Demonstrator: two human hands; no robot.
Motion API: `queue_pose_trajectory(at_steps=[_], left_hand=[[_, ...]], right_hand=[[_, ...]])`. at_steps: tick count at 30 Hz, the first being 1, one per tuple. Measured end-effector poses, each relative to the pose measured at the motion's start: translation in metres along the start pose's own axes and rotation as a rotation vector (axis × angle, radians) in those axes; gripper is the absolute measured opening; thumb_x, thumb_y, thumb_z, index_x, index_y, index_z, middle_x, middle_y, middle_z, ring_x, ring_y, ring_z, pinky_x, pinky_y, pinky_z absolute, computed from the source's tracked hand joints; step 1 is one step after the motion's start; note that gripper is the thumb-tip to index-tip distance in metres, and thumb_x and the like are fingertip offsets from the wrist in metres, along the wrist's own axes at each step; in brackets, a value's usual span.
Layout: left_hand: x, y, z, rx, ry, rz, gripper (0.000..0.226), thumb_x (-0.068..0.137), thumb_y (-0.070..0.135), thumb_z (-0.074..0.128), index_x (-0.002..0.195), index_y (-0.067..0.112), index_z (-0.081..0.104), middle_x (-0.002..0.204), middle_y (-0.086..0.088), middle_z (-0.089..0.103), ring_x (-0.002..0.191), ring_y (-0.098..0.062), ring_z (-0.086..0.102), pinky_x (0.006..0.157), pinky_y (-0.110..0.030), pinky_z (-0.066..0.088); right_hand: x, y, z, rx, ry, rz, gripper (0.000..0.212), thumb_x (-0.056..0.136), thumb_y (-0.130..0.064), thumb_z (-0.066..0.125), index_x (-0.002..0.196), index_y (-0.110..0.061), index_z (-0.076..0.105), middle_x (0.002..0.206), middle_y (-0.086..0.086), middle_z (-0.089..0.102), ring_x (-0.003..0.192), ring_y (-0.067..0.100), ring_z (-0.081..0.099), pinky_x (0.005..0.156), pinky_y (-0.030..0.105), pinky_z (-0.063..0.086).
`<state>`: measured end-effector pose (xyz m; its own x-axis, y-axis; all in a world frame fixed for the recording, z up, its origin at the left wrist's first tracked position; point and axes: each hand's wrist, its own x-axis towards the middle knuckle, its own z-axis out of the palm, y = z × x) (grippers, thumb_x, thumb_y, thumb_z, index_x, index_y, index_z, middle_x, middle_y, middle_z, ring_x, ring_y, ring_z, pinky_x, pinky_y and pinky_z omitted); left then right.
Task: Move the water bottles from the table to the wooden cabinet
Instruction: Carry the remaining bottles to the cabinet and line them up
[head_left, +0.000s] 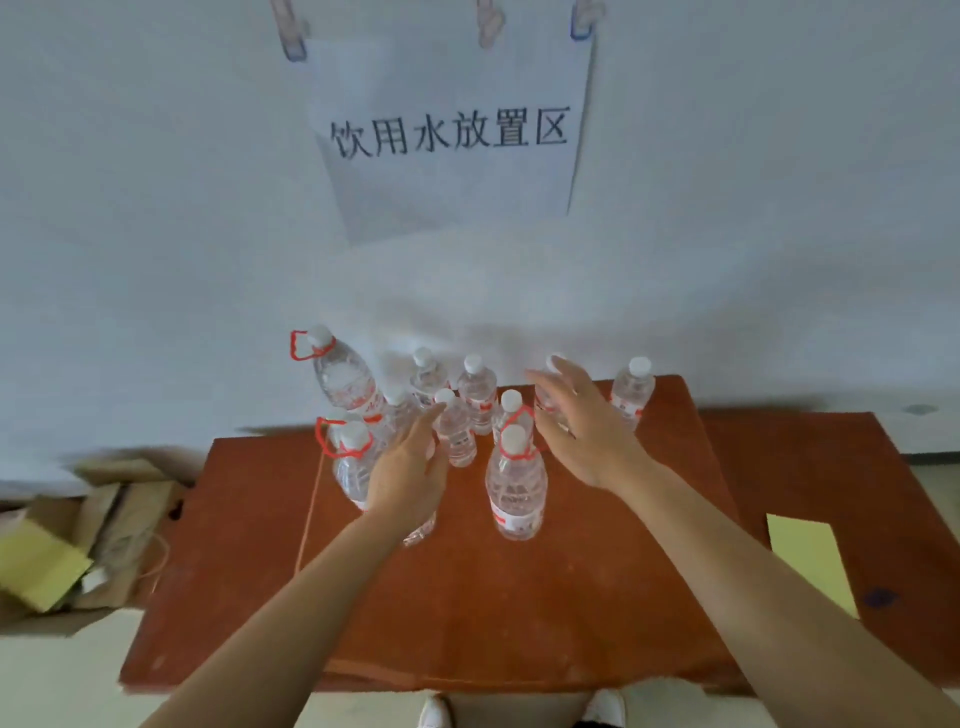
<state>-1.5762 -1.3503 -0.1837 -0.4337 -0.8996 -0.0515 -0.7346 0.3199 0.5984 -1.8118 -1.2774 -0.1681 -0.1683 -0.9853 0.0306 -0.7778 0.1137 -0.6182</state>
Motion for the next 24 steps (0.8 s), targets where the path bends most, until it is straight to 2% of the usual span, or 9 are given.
queue_pose_trajectory(at_steps=[3,7,9,12,16,20,24], left_hand=[[-0.013,0.030,-0.057,0.085,0.139,0.049,0.049,0.104,0.033,0.048,0.152,0.032,0.037,0.155,0.005,0.043,0.142,-0.020,0.040,0.107,-0.037,0.039],[-0.047,0.040,-0.147,0.343,0.476,0.039,0.051,0.103,0.042,0.038,0.152,0.025,0.040,0.158,-0.004,0.040,0.146,-0.029,0.035,0.115,-0.053,0.034],[-0.081,0.028,-0.197,0.478,0.590,-0.040,0.054,0.104,0.045,0.034,0.153,0.024,0.036,0.161,-0.008,0.033,0.149,-0.033,0.029,0.118,-0.056,0.027],[-0.149,0.010,-0.267,0.634,0.706,-0.201,0.057,0.105,0.049,0.025,0.157,0.026,0.028,0.166,-0.008,0.020,0.152,-0.032,0.019,0.121,-0.057,0.017],[-0.284,-0.020,-0.353,0.768,0.884,-0.428,0.061,0.104,0.056,0.019,0.159,0.029,0.019,0.168,-0.008,0.012,0.153,-0.031,0.012,0.122,-0.058,0.012],[-0.461,-0.065,-0.404,0.884,0.987,-0.629,0.065,0.101,0.057,0.020,0.157,0.024,0.025,0.166,-0.014,0.017,0.152,-0.037,0.016,0.120,-0.062,0.015],[-0.674,-0.117,-0.434,1.051,1.041,-0.892,0.063,0.103,0.053,0.027,0.156,0.019,0.031,0.163,-0.019,0.023,0.148,-0.042,0.024,0.115,-0.065,0.020]], right_hand=[[0.030,-0.025,-0.033,-0.031,0.172,-0.084,0.051,0.106,-0.050,0.036,0.154,-0.036,0.034,0.168,0.002,0.015,0.153,0.024,0.021,0.117,0.053,0.035],[0.068,-0.096,-0.063,-0.174,0.291,-0.334,0.057,0.106,-0.054,0.033,0.158,-0.030,0.029,0.170,0.009,0.011,0.154,0.031,0.017,0.120,0.048,0.022],[0.072,-0.146,-0.059,-0.197,0.321,-0.463,0.061,0.105,-0.057,0.032,0.159,-0.029,0.027,0.169,0.013,0.012,0.154,0.034,0.017,0.120,0.047,0.020],[0.060,-0.224,-0.037,-0.153,0.330,-0.629,0.063,0.104,-0.056,0.034,0.159,-0.026,0.030,0.167,0.019,0.018,0.152,0.037,0.021,0.119,0.051,0.026],[0.004,-0.362,0.010,-0.053,0.308,-0.862,0.063,0.104,-0.055,0.035,0.159,-0.024,0.029,0.166,0.021,0.019,0.152,0.038,0.023,0.118,0.052,0.028],[-0.083,-0.515,0.079,0.043,0.288,-1.100,0.064,0.105,-0.054,0.036,0.159,-0.021,0.030,0.165,0.022,0.020,0.150,0.039,0.026,0.118,0.051,0.027],[-0.215,-0.672,0.171,0.141,0.179,-1.291,0.067,0.103,-0.057,0.036,0.159,-0.020,0.031,0.165,0.023,0.021,0.149,0.039,0.028,0.118,0.052,0.031]])
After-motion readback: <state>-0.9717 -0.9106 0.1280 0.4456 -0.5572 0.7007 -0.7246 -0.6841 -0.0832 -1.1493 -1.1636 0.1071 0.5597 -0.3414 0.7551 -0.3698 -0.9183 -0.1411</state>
